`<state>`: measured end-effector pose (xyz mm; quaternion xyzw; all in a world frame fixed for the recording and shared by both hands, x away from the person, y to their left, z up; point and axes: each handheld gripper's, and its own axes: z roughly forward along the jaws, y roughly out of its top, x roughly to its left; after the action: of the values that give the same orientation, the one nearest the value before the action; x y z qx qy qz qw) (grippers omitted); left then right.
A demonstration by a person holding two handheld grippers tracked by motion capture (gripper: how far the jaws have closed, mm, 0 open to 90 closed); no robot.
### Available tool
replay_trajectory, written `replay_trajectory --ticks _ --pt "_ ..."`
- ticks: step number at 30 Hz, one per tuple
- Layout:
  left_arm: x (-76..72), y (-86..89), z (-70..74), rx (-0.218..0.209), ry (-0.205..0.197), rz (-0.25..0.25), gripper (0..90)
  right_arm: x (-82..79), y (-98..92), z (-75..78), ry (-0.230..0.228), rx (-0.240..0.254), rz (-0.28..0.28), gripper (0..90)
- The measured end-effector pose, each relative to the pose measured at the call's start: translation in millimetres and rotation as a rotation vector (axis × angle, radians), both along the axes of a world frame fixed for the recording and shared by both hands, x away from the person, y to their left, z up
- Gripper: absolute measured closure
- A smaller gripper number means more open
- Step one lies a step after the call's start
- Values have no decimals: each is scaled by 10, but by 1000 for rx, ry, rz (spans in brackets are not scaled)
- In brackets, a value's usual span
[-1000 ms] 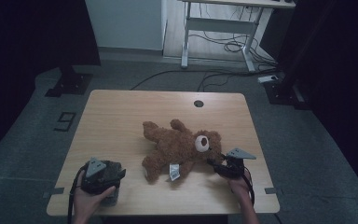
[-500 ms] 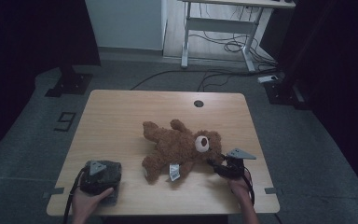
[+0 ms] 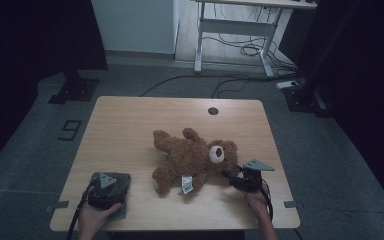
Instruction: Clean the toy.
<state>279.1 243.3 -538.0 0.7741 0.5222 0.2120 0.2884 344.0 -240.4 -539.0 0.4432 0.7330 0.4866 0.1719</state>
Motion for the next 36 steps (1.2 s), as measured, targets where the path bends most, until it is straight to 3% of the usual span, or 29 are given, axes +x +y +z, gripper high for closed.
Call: replay_trajectory --ticks 5,9,11,12,13,16,20,25,36 --pt "-13 30 6 28 -24 14 656 2 0 -3 1 5 -1 467" --pt "-21 76 30 -25 -34 14 736 3 -3 -3 2 4 2 468" --pt "-33 106 67 -88 -39 -4 747 4 -4 -3 3 4 3 470" --pt "-44 121 105 -143 -50 -17 749 4 -4 -3 3 4 4 471" --pt "-55 120 131 -157 -62 -17 750 4 -5 -4 3 5 5 472" --pt "-99 97 226 -176 -116 -27 750 5 -5 -5 3 6 5 472" --pt "-111 39 308 -185 -151 -49 751 3 -6 -6 2 4 6 473" --pt "-70 -118 391 -199 -167 -99 751 5 -6 -2 6 5 10 485" --pt "105 -655 619 -224 -223 -254 750 18 -10 4 17 13 23 528"
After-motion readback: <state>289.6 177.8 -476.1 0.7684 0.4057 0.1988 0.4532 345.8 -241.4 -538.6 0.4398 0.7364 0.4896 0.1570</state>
